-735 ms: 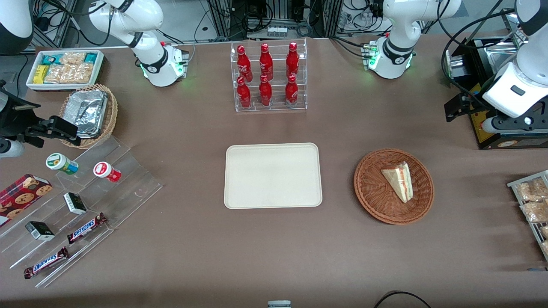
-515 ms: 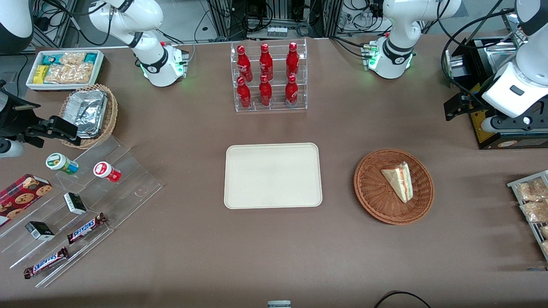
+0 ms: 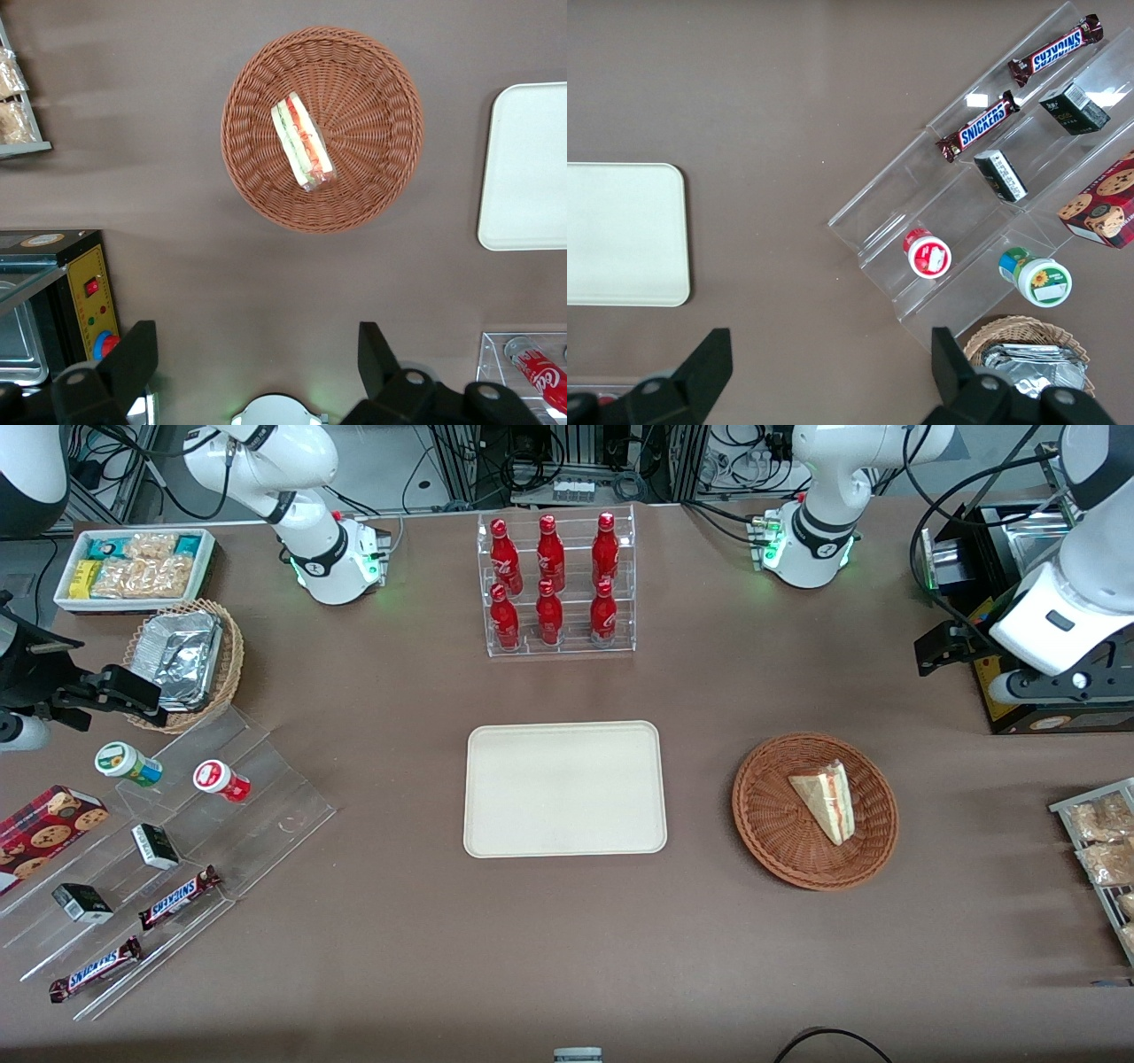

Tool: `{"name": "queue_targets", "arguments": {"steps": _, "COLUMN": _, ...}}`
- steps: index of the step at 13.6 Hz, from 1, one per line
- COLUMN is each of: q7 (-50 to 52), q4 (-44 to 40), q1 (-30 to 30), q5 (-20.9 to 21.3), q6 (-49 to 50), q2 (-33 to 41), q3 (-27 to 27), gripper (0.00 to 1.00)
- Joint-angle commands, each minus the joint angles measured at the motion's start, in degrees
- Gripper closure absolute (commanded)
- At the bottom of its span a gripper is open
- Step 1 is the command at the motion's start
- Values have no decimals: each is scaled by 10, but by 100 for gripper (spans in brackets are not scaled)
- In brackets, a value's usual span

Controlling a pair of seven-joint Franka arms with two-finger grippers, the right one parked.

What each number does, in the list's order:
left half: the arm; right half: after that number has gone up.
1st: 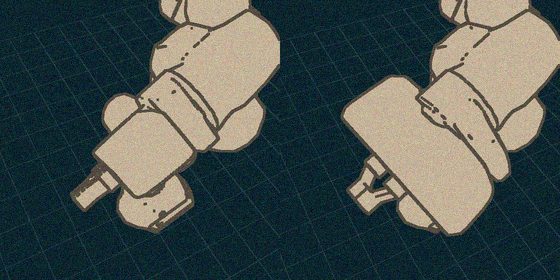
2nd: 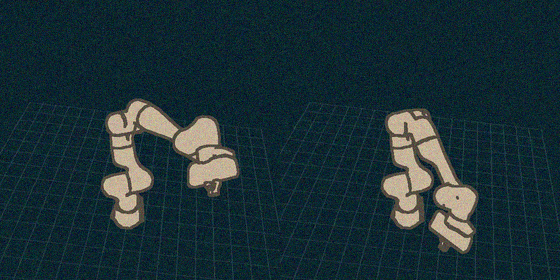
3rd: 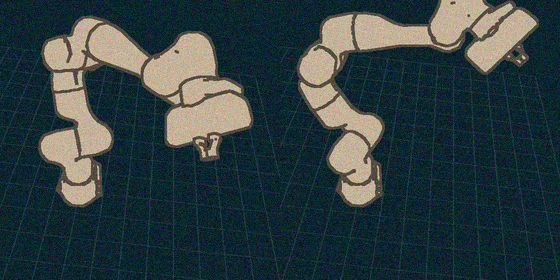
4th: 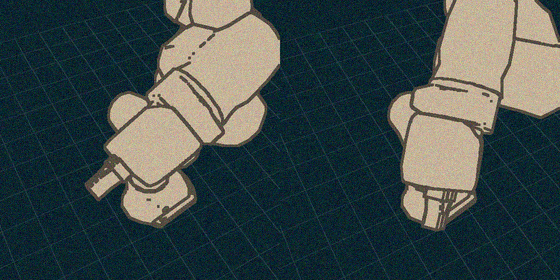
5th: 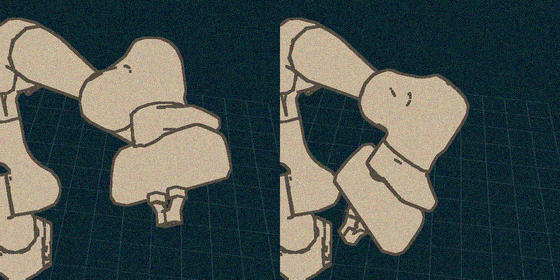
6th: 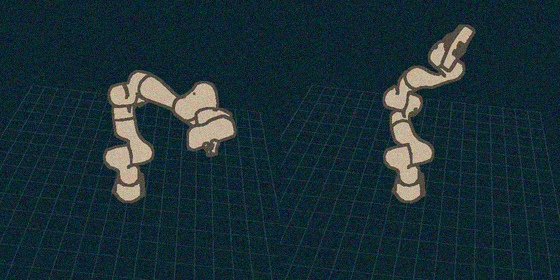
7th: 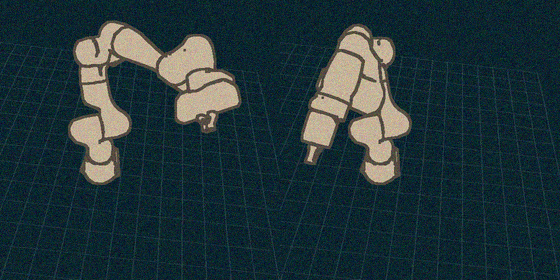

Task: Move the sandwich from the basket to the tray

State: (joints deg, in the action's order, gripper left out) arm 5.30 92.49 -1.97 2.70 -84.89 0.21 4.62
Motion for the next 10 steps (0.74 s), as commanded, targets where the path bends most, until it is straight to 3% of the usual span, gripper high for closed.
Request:
{"name": "queue_targets", "arguments": {"steps": 1, "q7": 4, "q4": 38, "q1": 4, "q5": 5, "q6": -47, "q2": 2, "q3": -3, "gripper": 0}}
{"name": "queue_targets", "arguments": {"steps": 10, "q7": 8, "q4": 188, "q1": 21, "q5": 4, "q6": -231, "q2": 1, "q3": -18, "gripper": 0}}
